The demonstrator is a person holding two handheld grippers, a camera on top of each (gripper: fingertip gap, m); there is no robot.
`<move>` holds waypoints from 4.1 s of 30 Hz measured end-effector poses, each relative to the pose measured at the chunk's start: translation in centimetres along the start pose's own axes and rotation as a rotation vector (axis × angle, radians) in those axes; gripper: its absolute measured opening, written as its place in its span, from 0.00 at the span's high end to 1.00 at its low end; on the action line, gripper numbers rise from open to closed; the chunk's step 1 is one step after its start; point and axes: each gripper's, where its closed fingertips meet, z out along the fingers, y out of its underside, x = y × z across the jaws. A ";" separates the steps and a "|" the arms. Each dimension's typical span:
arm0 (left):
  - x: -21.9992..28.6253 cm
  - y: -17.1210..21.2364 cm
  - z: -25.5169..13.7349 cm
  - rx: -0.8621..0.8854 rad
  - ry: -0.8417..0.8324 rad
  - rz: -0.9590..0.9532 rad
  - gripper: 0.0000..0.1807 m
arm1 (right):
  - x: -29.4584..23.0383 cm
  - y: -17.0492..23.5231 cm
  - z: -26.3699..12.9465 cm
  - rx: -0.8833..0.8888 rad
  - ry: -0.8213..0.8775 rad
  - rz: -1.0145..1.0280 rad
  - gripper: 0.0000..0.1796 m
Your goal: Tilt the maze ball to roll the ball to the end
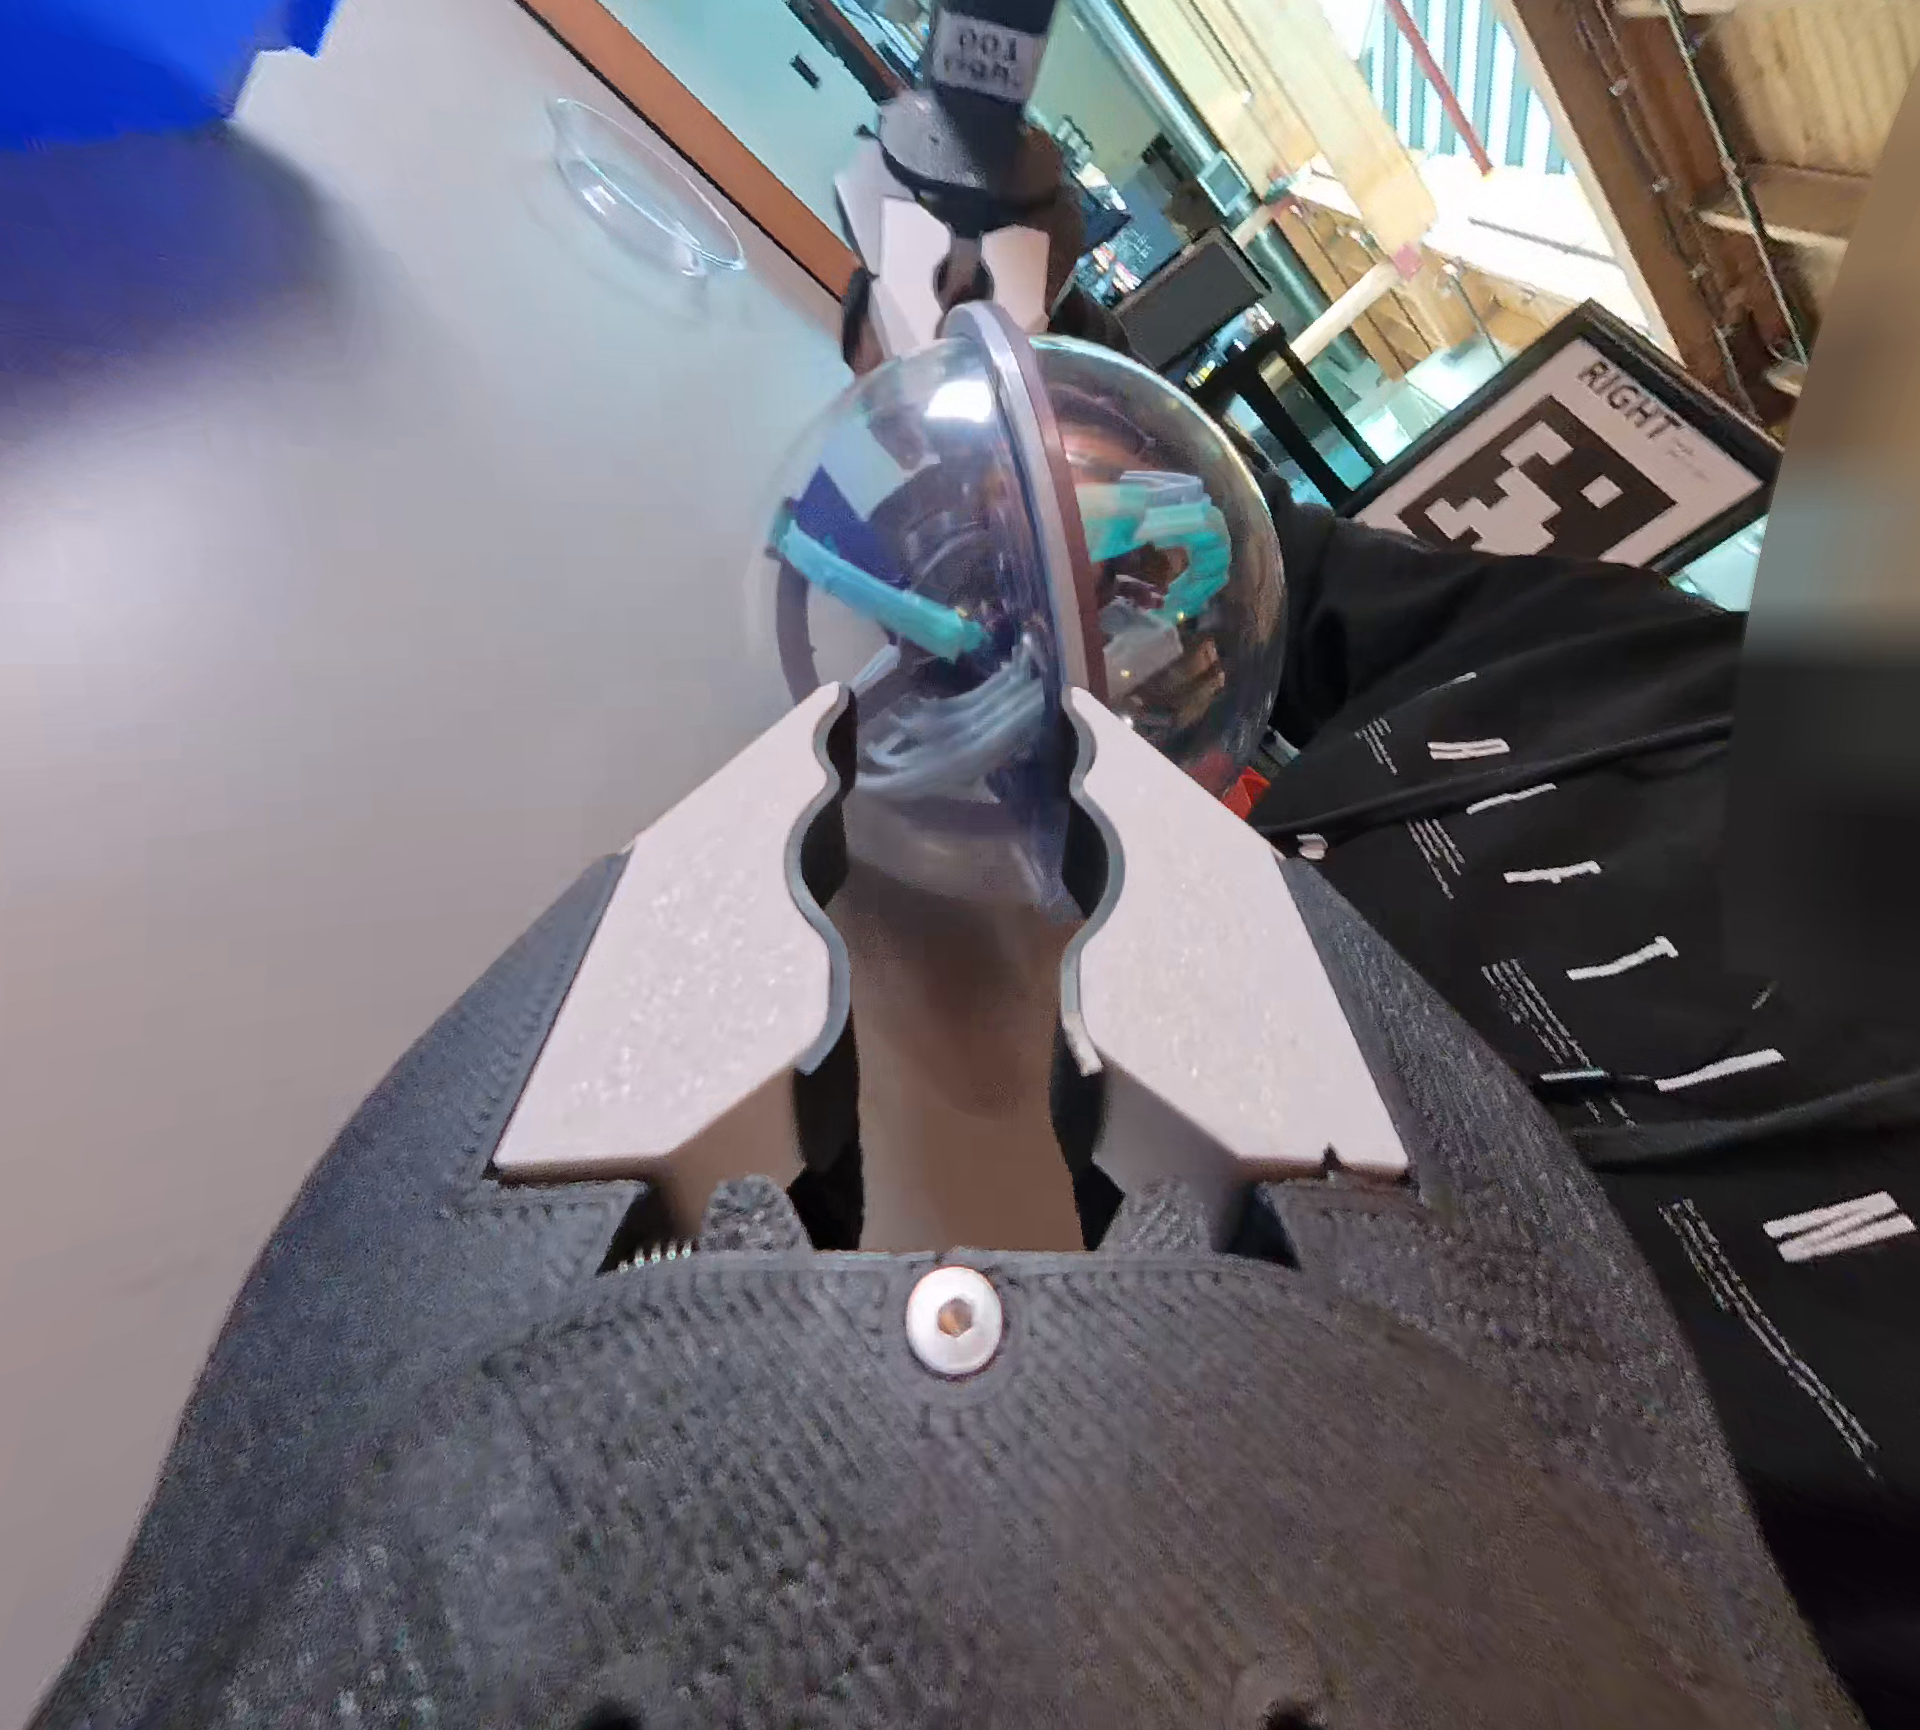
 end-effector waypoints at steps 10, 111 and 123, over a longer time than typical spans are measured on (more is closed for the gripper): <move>2.1 1.1 -0.6 0.006 0.068 0.011 0.80 | 0.8 -0.3 -2.2 0.189 0.165 -0.024 0.82; 20.2 -18.2 -4.3 0.265 -0.063 0.901 0.96 | -11.1 -19.5 -7.0 0.140 0.448 -0.745 0.97; 20.9 -19.0 -4.5 0.256 -0.088 0.961 0.96 | -10.9 -20.6 -7.3 0.155 0.474 -0.806 0.97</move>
